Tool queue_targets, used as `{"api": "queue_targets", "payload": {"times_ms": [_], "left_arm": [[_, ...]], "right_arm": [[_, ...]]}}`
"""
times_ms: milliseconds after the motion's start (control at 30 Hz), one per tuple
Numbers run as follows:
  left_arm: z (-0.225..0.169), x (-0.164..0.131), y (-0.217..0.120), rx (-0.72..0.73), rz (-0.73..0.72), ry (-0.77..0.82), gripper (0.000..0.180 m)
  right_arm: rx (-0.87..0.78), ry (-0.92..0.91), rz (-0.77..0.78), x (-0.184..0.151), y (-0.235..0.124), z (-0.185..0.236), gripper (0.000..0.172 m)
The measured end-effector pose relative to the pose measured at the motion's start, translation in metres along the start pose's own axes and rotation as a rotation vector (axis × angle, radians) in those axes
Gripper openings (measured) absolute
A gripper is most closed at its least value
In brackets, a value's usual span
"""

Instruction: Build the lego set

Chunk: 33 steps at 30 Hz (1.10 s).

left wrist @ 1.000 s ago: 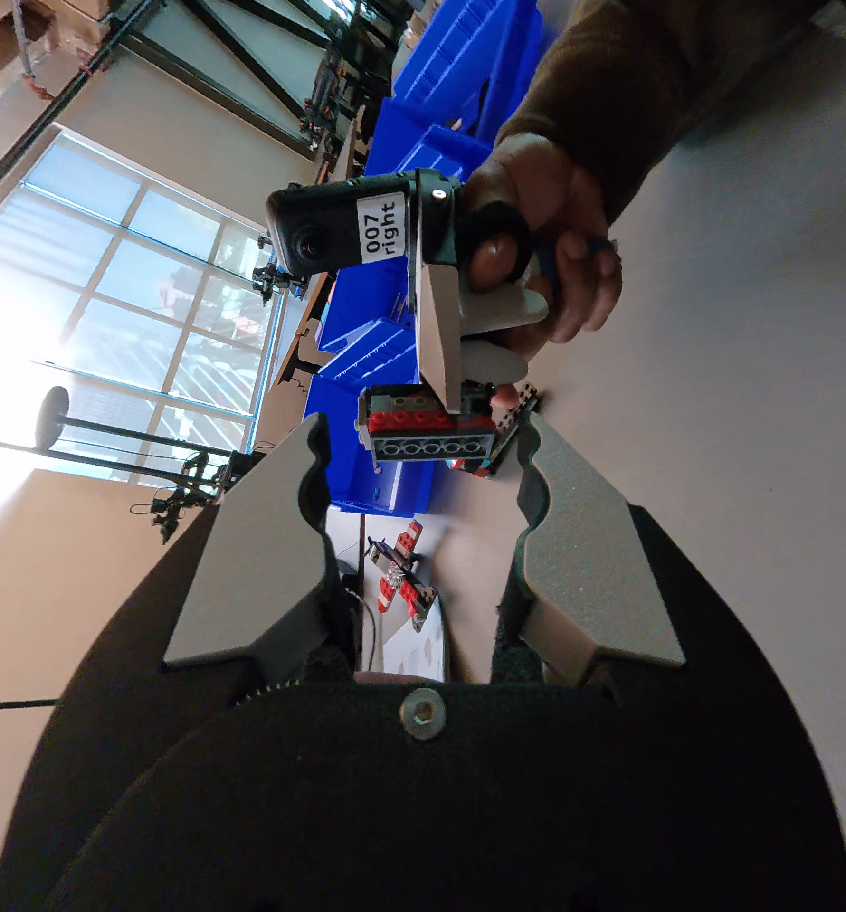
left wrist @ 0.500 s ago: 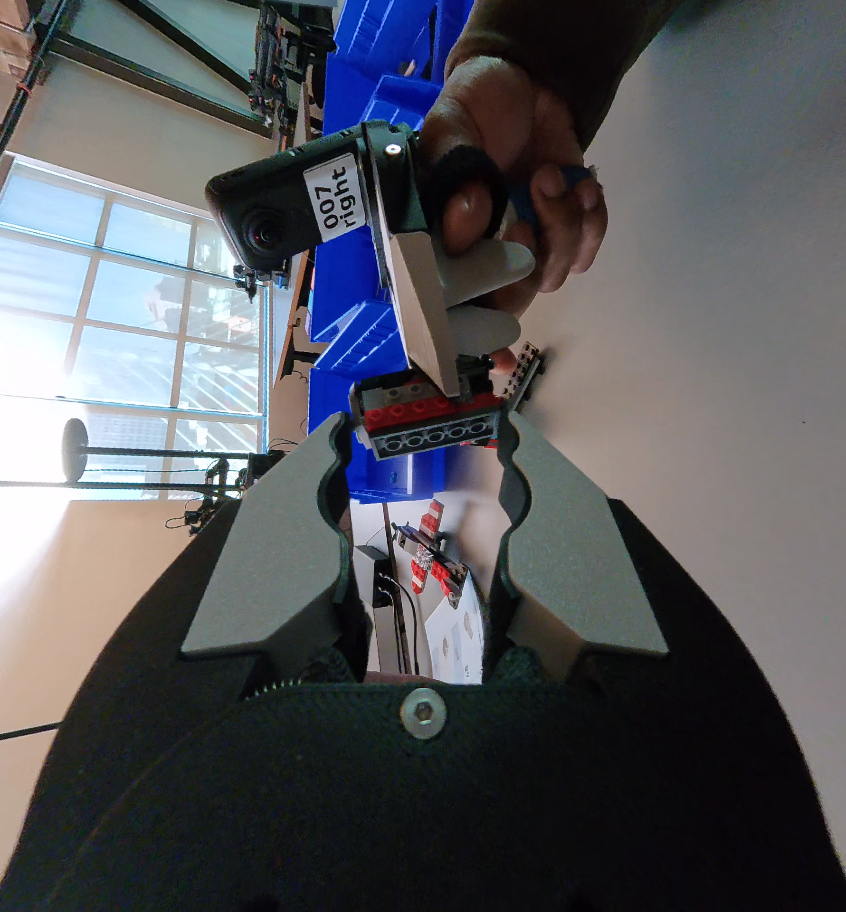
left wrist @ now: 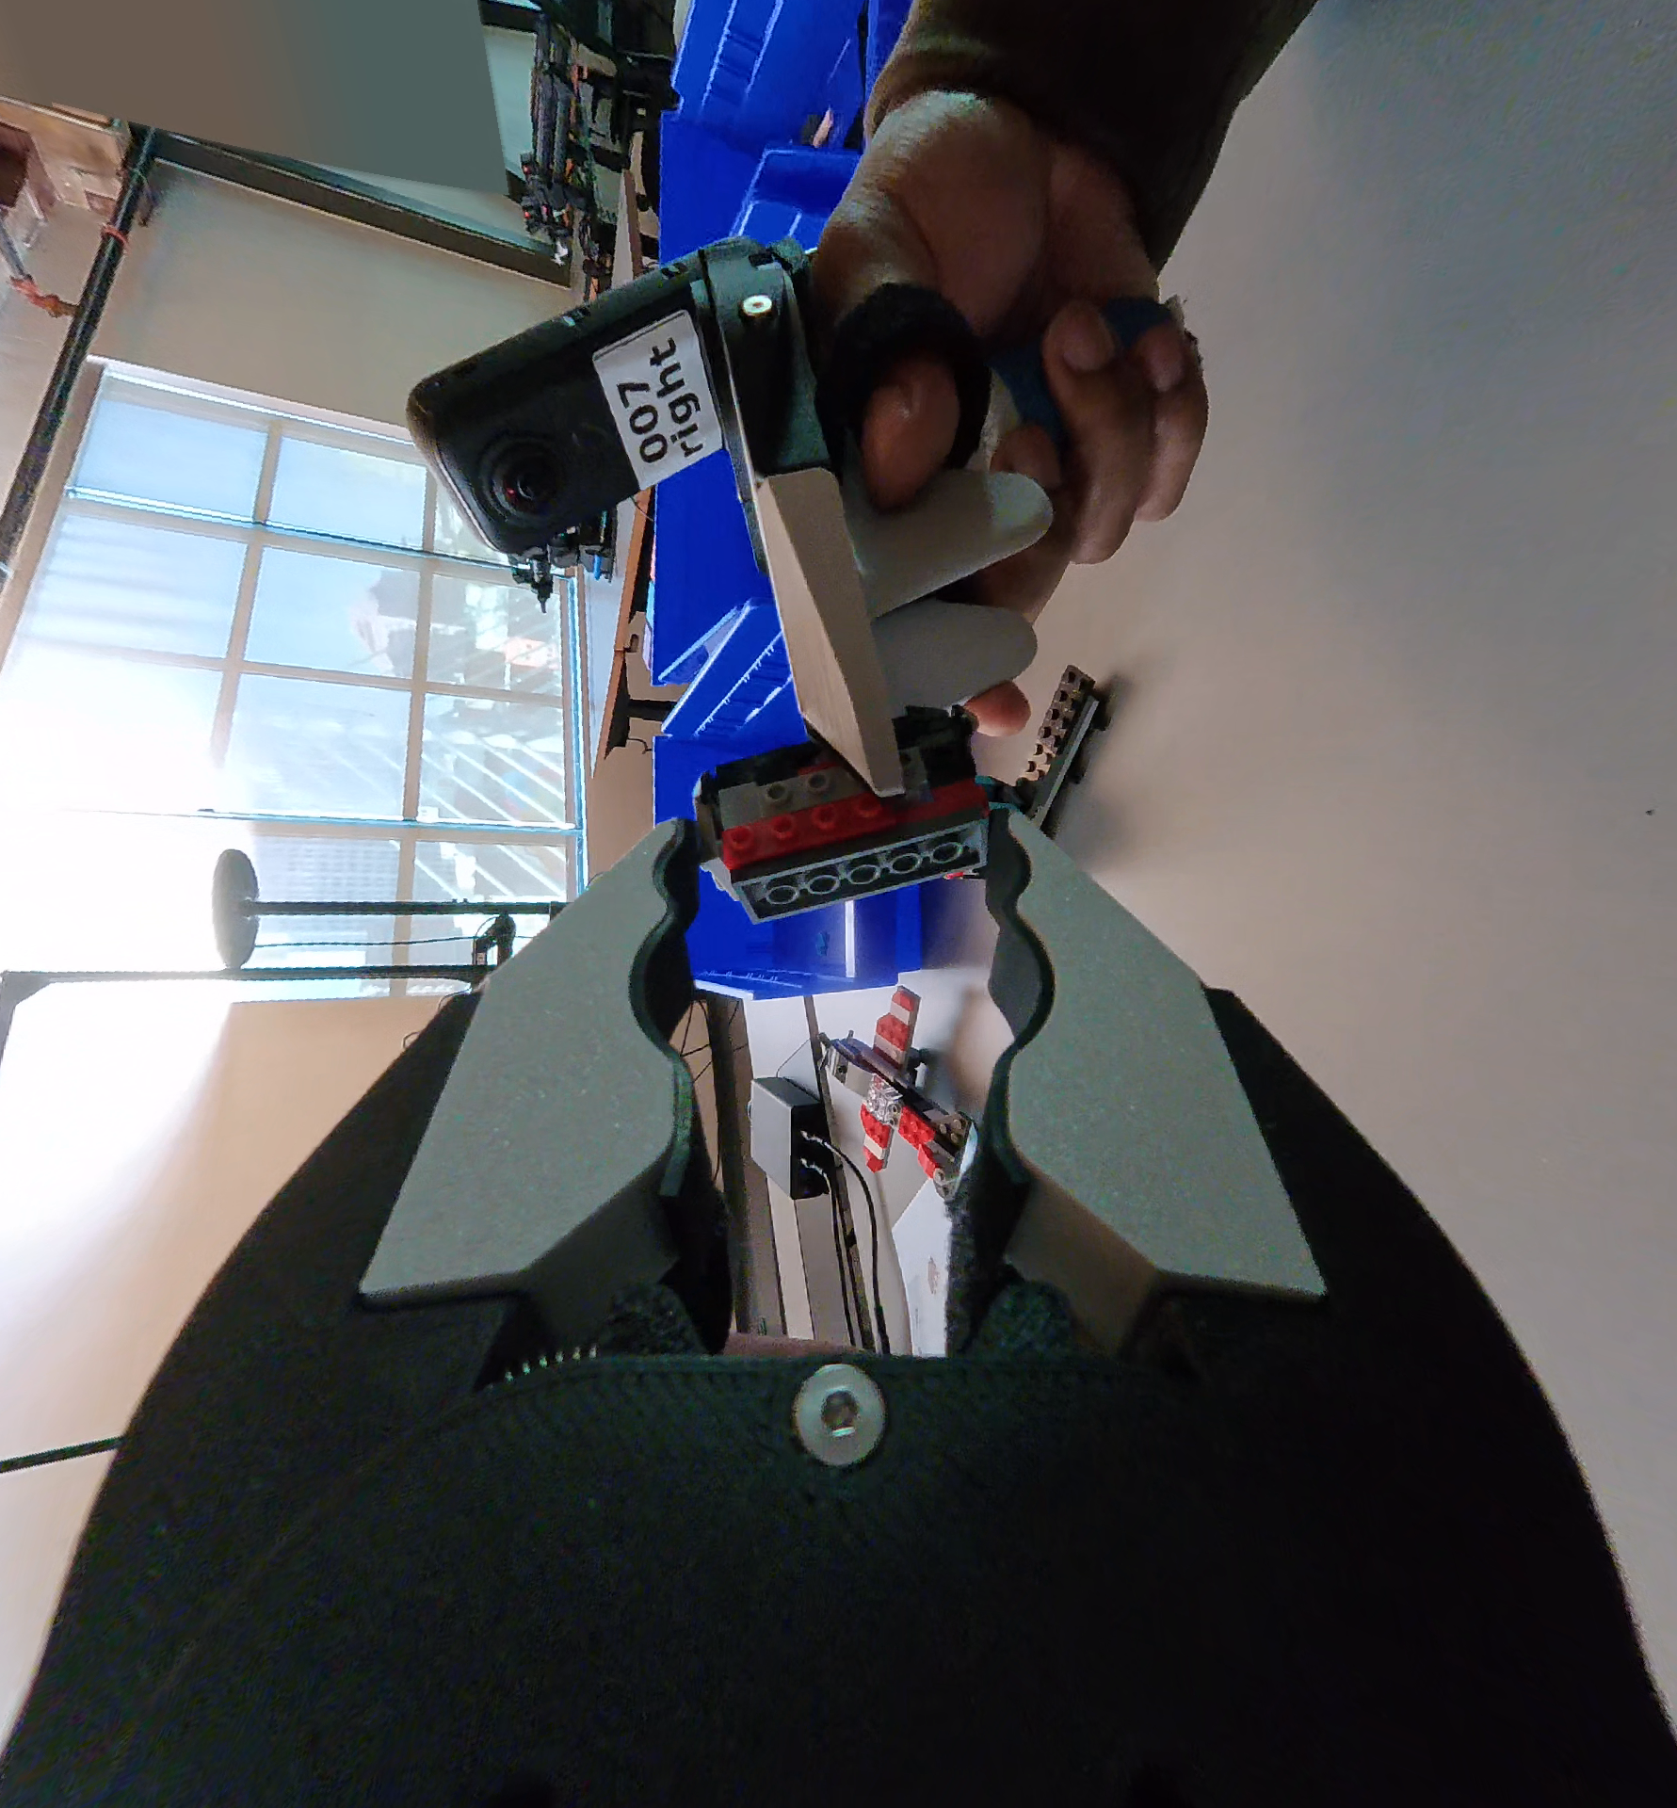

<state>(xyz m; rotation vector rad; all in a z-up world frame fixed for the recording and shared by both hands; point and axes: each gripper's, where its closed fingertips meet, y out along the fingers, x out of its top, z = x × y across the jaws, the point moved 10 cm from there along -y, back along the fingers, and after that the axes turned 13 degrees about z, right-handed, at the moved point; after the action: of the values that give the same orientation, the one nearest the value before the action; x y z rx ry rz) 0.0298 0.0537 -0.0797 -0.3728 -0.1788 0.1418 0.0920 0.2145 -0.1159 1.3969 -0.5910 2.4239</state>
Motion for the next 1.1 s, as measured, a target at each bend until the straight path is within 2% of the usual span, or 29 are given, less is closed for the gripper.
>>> {"api": "queue_targets", "payload": {"times_ms": [733, 1100], "left_arm": [[0.0020, 0.0026, -0.0020, -0.112, 0.013, -0.065, 0.057], [0.0017, 0.0042, -0.0037, -0.116, 0.009, -0.059, 0.057]], "right_arm": [[-0.031, -0.075, 0.036, -0.0014, 0.0035, 0.0044, 0.024], [-0.018, -0.086, 0.036, -0.0020, 0.0040, 0.0054, 0.024]]}}
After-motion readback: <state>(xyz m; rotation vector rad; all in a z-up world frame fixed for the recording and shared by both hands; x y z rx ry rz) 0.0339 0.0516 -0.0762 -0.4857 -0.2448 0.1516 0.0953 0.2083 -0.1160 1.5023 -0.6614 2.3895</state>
